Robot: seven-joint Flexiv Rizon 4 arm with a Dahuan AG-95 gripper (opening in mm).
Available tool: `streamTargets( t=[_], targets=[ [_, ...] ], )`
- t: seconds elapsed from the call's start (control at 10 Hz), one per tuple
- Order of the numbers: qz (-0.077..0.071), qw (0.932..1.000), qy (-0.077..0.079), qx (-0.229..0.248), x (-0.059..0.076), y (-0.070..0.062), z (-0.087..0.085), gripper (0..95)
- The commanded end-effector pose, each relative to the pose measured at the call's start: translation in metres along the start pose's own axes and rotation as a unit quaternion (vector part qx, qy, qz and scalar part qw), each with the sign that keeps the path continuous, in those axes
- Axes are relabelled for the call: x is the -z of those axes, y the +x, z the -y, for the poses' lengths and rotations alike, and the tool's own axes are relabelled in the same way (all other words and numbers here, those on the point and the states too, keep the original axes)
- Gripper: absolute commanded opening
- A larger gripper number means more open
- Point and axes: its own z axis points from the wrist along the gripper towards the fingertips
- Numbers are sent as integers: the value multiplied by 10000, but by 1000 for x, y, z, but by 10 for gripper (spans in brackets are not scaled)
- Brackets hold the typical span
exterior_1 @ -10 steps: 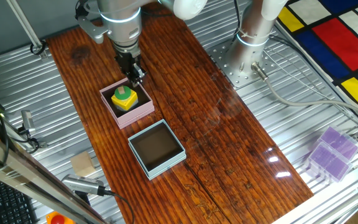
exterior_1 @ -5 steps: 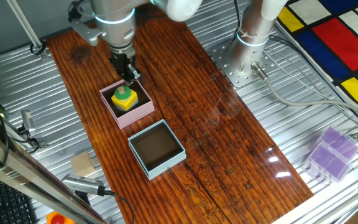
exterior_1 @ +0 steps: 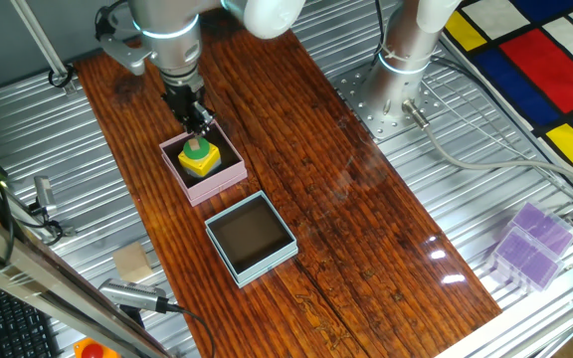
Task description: Move an object from one box to another
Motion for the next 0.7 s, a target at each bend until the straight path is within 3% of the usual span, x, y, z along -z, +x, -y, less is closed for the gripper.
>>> streamTargets(
  t=[0.1, 0.7],
  targets=[
    [-6, 10000, 24, 29, -2, 1, 0, 570],
    [41, 9999, 106, 73, -22, 1, 2, 570]
  ],
)
